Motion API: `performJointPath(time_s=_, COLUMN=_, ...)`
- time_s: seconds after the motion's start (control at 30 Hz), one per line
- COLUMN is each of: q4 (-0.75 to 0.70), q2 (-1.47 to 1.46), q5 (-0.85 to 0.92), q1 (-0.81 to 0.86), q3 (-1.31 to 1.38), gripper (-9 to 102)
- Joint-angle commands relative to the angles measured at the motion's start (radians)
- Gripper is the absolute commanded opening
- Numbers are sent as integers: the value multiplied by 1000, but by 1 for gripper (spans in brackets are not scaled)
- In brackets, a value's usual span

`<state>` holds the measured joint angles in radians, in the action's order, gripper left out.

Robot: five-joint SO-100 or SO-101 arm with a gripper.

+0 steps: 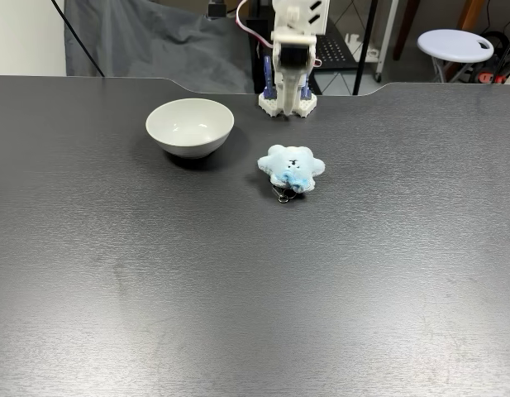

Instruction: Grasp a skyblue doll and put it in the white bowl.

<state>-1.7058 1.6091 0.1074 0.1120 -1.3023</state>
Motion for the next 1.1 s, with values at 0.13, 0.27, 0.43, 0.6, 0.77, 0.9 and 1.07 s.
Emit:
performJointPath(time_s=0.13, q4=-40, q2=3, q5=100, q1=12, q3=-51, gripper=6)
performJointPath(time_s=0.27, q4=-54, q2=5, q5=160, q1=12, q3=-206, gripper=6)
performJointPath(time_s=0.43, q4=-44, q2=17, q5=181, q1=-2, q3=-264, gripper=6)
performJointPath(time_s=0.6, q4=-44, q2=17, q5=186, q1=-3, q3=-262, gripper=8)
performJointPath(time_s=0.77, q4=-57, q2=18, q5=321, q1=-5, q3=-262, gripper=22)
performJointPath(time_s=0.9, q4=-58, q2=18, q5=471, q1=3, q3=-262, gripper=40)
performJointPath(time_s=1.07, q4=-46, q2=18, q5=503, q1=9, q3=-264, gripper=55)
